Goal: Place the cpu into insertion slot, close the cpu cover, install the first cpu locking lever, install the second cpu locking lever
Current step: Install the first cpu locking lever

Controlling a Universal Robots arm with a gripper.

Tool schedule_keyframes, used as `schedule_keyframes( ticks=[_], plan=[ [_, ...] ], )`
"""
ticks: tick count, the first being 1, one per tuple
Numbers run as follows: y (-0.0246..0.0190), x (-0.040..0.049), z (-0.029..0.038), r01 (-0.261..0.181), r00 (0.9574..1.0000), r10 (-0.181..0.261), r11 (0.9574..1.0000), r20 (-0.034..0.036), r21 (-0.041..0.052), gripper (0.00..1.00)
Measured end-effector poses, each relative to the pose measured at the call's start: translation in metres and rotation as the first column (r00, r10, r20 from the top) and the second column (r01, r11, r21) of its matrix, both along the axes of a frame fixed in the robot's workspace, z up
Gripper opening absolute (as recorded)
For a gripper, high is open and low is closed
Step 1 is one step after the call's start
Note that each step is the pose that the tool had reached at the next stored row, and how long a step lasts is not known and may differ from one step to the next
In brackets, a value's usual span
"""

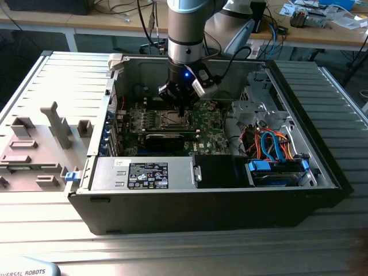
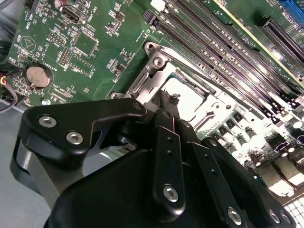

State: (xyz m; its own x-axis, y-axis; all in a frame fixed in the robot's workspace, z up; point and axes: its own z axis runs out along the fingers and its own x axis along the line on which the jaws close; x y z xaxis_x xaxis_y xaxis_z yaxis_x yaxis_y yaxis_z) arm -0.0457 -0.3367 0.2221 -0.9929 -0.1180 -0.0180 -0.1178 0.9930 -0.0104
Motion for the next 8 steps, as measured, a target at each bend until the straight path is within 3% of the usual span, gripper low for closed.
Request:
schedule_keyframes(
  ticks=[8],
  plan=[
    [0.0, 0.0, 0.0125, 0.0, 1.0, 0.0, 1.0, 0.0, 0.0001, 0.11]
  ],
)
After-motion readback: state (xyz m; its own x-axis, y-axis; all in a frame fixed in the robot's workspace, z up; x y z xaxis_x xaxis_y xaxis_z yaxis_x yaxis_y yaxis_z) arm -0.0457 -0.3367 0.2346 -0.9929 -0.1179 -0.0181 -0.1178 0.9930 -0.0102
